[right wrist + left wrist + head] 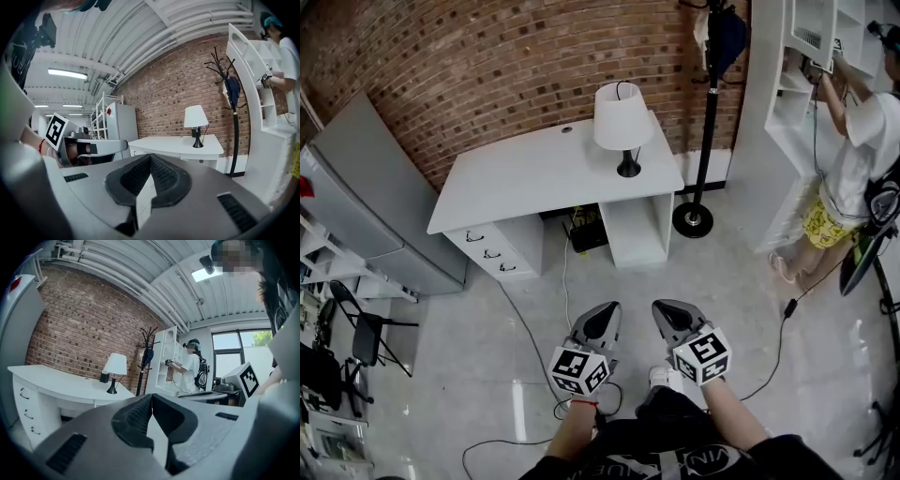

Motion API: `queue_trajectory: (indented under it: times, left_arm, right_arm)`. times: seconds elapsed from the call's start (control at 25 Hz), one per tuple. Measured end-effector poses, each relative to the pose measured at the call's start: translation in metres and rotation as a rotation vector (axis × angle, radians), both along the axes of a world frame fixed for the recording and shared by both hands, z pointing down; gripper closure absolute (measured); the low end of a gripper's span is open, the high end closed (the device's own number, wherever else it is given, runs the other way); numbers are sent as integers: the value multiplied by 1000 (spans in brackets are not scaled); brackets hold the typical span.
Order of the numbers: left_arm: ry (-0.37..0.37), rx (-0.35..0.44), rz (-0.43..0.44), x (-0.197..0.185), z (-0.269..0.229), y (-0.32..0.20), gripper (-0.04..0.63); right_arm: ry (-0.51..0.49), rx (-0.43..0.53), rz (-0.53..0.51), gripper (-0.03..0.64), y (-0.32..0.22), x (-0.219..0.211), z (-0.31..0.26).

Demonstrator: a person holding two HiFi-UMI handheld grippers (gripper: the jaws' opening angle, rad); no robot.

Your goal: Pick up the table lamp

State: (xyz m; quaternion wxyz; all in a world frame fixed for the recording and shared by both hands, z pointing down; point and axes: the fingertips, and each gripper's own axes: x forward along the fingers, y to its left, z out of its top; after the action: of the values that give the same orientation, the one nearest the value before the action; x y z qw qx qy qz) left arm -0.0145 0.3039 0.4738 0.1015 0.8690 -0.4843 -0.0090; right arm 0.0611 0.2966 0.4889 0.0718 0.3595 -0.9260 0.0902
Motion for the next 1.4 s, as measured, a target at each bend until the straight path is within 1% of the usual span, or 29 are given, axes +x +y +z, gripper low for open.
queue_trajectory:
  times: [0.28, 0.52, 0.76, 0.96, 1.2, 1.32, 1.4]
  left_arm:
    - [-3, -25, -36, 7, 10, -69, 586]
    - [-7, -27, -56, 18, 15, -116, 586]
    - [-21, -31, -60, 21, 16, -140, 586]
    - [-8, -32, -70, 15, 16, -156, 588]
    - [9, -29, -39, 14, 23, -194, 586]
    - [6, -22, -7, 11, 21, -219, 588]
    - [18, -19, 6, 7, 19, -239, 586]
  right_arm:
    - [-8, -25, -32, 614, -72, 8, 10]
    - [-17, -22, -58, 614, -120, 18, 14]
    - [-35, -27, -70, 614, -146, 16, 15]
    - [-37, -31, -79, 614, -160, 10, 17]
    - [-25, -24, -80, 614, -194, -3, 23]
    - [-20, -21, -70, 614, -218, -12, 22]
    - [-13, -18, -64, 614, -235, -18, 19]
